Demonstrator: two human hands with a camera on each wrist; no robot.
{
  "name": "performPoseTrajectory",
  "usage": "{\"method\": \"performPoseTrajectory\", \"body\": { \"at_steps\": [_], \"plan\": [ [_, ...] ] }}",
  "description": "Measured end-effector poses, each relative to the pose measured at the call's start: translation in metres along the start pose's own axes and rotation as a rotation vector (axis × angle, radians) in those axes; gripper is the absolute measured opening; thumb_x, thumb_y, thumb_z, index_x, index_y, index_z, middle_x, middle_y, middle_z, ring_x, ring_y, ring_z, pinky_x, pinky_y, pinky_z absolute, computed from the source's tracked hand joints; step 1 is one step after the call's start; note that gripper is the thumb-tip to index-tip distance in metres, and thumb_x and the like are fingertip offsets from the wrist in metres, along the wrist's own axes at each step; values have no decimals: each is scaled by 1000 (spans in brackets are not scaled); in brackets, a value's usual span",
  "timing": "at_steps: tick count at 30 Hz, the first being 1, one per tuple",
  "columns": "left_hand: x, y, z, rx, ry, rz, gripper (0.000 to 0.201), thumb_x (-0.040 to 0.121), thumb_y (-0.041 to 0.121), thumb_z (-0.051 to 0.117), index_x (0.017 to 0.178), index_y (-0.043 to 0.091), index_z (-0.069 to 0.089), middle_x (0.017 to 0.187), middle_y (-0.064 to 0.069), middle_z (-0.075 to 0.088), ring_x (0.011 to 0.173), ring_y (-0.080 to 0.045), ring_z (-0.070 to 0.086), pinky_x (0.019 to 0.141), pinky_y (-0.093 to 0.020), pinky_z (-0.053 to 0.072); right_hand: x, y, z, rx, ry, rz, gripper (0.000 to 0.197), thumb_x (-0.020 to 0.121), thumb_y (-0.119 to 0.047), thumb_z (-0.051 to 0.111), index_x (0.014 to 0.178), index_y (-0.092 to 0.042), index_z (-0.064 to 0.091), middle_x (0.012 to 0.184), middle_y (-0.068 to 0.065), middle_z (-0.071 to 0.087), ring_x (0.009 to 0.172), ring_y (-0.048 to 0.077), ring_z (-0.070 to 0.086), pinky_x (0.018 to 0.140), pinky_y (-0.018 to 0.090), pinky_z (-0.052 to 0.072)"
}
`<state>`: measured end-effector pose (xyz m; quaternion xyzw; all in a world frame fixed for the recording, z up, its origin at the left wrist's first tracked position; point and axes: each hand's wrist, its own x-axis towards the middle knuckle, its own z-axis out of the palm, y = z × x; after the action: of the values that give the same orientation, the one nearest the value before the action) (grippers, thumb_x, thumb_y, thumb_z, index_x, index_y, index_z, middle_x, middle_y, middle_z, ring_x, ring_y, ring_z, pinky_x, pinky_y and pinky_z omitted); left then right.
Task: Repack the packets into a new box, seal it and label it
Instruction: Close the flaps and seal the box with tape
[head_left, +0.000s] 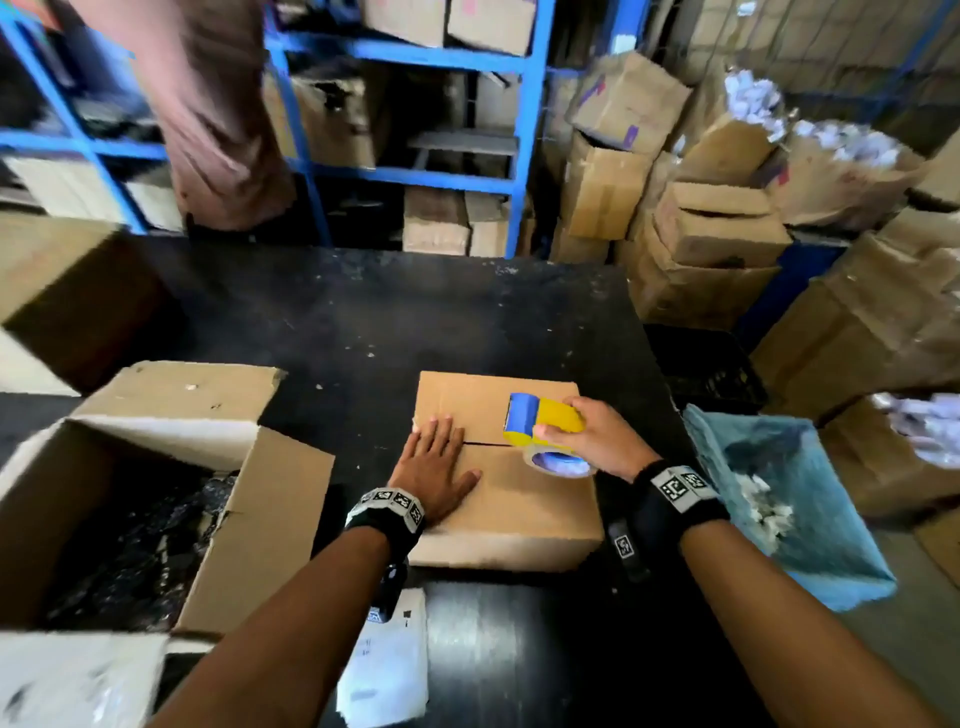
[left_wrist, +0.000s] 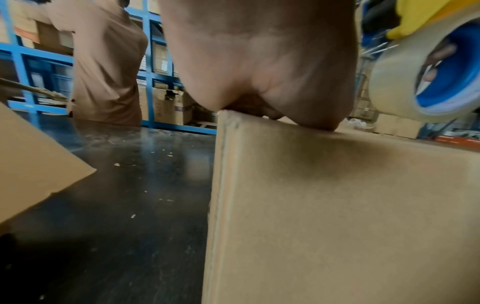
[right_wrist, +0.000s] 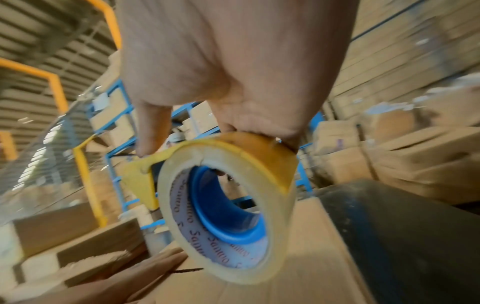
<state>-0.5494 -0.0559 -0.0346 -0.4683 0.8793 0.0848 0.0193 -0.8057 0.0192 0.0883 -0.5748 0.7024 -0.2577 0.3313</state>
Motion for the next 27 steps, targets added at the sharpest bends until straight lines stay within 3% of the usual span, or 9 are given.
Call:
{"method": "performPoseTrajectory", "body": {
  "at_steps": [3,6,8,11,14,16,20,24,27],
  "plan": [
    [0,3,0,16,4,12,93,84,72,4,159,18,6,168,-6,-3,155,-26,-3,125,-44,1,32,-8,6,-118,-150,-52,67,51,-51,90,107,-24,66,98,-7,74,91,11,71,81,33,56],
    [0,0,2,9,19,-6,82,95,66,23,159,17,8,168,-6,-1,155,-25,-3,125,-44,3,55,-20,10,-259,-247,-150,77,46,-49,83,115,-23,63,107,-5,71,98,17,69,85,35,56],
    [0,-3,4,-35,35,-7,84,94,68,24,159,18,11,168,-5,0,155,-25,-2,125,-44,4,64,-24,12,-322,-286,-197,69,50,-44,78,113,-20,64,106,-1,70,96,20,67,84,35,55],
    [2,-8,3,-134,50,18,89,87,73,24,159,22,13,168,-2,3,155,-23,-1,125,-43,4,73,-25,18,-350,-296,-238,43,67,-21,77,109,-24,64,108,-1,69,99,20,67,85,36,54],
    [1,-11,-6,-315,54,34,84,89,62,44,159,22,16,167,-1,7,154,-21,1,125,-42,4,80,-19,20,-329,-282,-235,50,74,-12,77,121,-24,63,111,-6,68,103,17,66,82,25,48],
    [4,-17,-9,-534,42,7,78,90,44,53,157,18,25,165,-3,18,153,-19,10,125,-40,10,80,-17,19,-285,-273,-235,60,75,-17,82,130,-27,59,115,-10,66,105,12,64,81,19,44],
    [18,-32,-18,-925,160,-138,41,98,17,58,138,11,57,138,-6,61,130,-18,55,111,-27,39,75,-16,18,-186,-271,-259,78,66,-57,88,134,-42,53,130,-18,61,114,5,60,97,27,48],
    [33,-36,-39,-1304,111,-254,22,104,15,50,116,8,68,105,-11,74,97,-19,69,99,-34,50,72,-23,23,-120,-218,-255,75,66,-53,91,133,-37,62,130,-19,63,119,2,59,103,25,46],
    [39,-42,-43,-1356,80,-245,20,103,16,52,109,14,71,97,-10,75,92,-24,72,98,-42,54,75,-26,27,-69,-190,-261,74,66,-56,90,132,-37,65,131,-17,66,120,1,60,107,34,48]
  ]
}}
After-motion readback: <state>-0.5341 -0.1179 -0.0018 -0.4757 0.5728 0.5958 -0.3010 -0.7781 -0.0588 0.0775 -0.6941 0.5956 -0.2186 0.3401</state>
